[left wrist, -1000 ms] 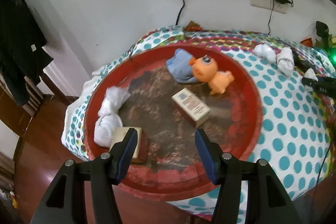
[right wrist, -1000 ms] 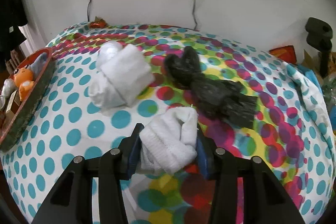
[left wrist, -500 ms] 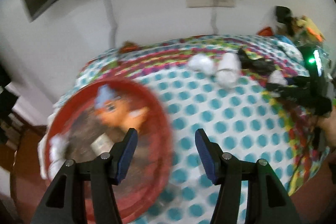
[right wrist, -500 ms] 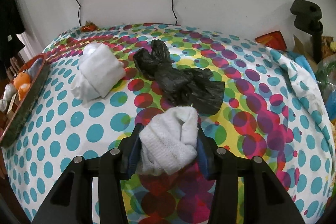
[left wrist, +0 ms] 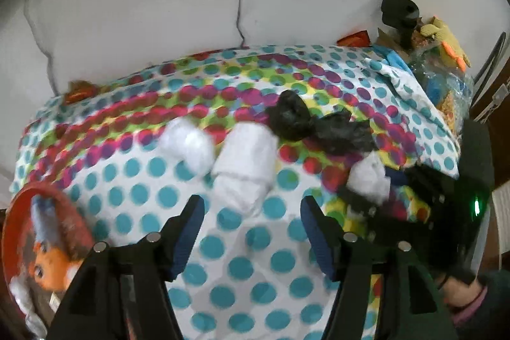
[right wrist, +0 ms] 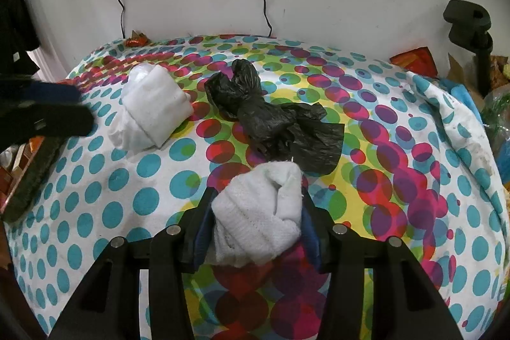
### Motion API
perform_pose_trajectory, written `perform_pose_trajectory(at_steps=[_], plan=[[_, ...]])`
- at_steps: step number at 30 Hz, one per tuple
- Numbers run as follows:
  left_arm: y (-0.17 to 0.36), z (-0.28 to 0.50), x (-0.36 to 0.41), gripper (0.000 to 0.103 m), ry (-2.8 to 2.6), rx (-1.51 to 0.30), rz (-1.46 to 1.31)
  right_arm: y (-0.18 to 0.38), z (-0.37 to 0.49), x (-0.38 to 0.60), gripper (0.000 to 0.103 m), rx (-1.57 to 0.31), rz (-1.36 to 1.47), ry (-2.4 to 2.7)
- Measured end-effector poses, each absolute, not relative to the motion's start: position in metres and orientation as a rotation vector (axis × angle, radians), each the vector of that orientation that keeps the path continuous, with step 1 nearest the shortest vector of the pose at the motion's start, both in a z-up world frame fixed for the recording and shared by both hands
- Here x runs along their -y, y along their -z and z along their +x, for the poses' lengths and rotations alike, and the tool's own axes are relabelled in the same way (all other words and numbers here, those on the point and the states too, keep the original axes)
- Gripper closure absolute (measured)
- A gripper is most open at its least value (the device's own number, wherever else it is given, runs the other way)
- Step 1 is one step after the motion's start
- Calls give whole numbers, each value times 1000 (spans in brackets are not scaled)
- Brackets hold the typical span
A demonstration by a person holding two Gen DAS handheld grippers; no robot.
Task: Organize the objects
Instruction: 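Grasp another white folded sock with the left gripper while the right gripper holds its sock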
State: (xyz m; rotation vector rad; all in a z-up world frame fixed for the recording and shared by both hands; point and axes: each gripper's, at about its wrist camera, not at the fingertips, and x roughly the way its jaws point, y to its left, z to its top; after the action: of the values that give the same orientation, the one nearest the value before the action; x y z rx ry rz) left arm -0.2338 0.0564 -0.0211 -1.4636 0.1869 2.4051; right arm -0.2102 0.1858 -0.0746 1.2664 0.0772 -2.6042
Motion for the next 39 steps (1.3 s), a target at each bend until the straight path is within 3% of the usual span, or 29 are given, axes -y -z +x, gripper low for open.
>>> perform_pose_trajectory(at_steps=[10,14,25,26,28,31,39], plan=[[35,-286,-76,39,-2408,-284,-1538,76,-210,-186,53,-61,1261,2597],[56,-297,-70,39,-2372,-238,-1620,77,-210,-186,52,-59,1261,2596],[81,-284,-85,39,-2369,-350,-1601,77,-211,-185,50,-53,1260,2592],[80,-282,-85,41,-2379,-351,-1583,77,-211,-185,50,-53,1260,2592],[79,-278,-85,57,-2392,-363,-1577,77,-211,-185,50,-52,1260,2592],[73,-275,-80,65,-2393,-327,-1572,77,-211,-185,50,-53,1260,2593],[66,-252,-77,67,-2365,-286,-1576,76,-211,-182,50,-69,1264,2596]])
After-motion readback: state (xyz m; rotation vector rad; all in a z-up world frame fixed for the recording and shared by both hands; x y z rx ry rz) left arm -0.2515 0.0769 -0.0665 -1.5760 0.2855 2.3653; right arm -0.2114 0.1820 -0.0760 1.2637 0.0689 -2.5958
